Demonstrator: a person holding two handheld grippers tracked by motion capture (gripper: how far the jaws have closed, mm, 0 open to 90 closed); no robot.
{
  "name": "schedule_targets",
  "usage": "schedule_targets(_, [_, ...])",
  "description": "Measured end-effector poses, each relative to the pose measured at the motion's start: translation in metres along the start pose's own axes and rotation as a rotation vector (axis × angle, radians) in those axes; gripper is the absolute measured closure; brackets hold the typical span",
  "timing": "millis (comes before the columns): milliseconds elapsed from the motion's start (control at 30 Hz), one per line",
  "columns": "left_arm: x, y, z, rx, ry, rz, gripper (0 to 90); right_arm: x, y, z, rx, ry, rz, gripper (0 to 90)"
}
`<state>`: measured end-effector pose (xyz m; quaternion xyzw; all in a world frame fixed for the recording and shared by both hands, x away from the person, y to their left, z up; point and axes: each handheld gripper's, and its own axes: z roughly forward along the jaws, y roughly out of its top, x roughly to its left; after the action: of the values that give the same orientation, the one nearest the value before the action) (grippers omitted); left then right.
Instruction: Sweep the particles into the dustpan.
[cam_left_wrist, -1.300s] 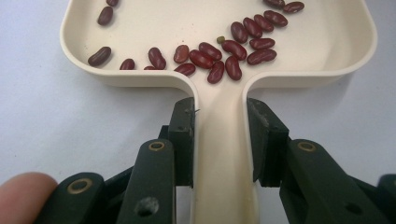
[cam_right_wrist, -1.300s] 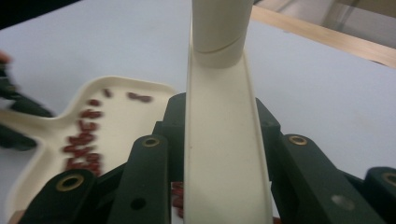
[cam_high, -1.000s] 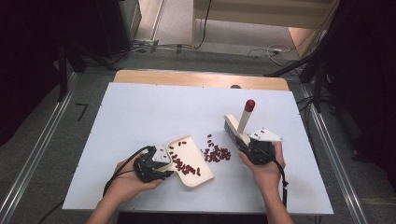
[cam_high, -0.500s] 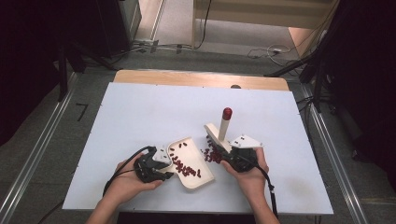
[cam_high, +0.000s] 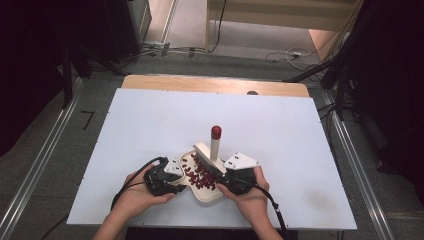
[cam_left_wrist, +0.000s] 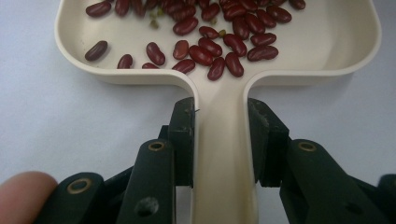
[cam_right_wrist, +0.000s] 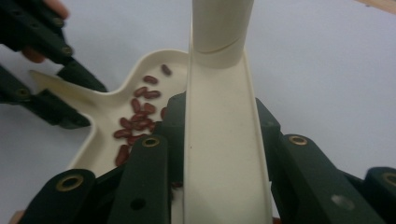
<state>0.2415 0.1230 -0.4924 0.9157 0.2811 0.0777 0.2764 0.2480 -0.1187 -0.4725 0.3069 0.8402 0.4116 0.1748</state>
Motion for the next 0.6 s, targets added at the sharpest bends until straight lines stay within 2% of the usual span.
schedule_targets(133, [0.001, -0.001, 0.001, -0.001, 0.001, 0.003, 66.1, 0.011, 0.002, 0.0, 0.0, 0.059, -0.035, 65.3])
schedule_targets(200, [0.001, -0.001, 0.001, 0.001, 0.0, 0.004, 66.1, 0.011, 0.005, -0.004, -0.015, 0.091, -0.01, 65.3])
schedule_targets(267, [0.001, -0.001, 0.001, 0.002, -0.001, 0.006, 66.0, 0.005, 0.007, -0.009, -0.037, 0.094, 0.006, 65.4])
schedule_targets(400, [0.001, -0.001, 0.001, 0.005, -0.001, 0.007, 66.1, -0.015, 0.01, -0.019, -0.068, 0.024, 0.032, 65.3])
schedule_targets(500, [0.001, -0.001, 0.0, 0.008, -0.002, 0.011, 66.1, -0.034, 0.008, -0.023, -0.07, -0.052, 0.052, 65.3])
schedule_targets(600, [0.001, -0.002, -0.001, 0.007, -0.002, 0.009, 66.0, -0.051, 0.003, -0.024, -0.067, -0.1, 0.092, 65.3])
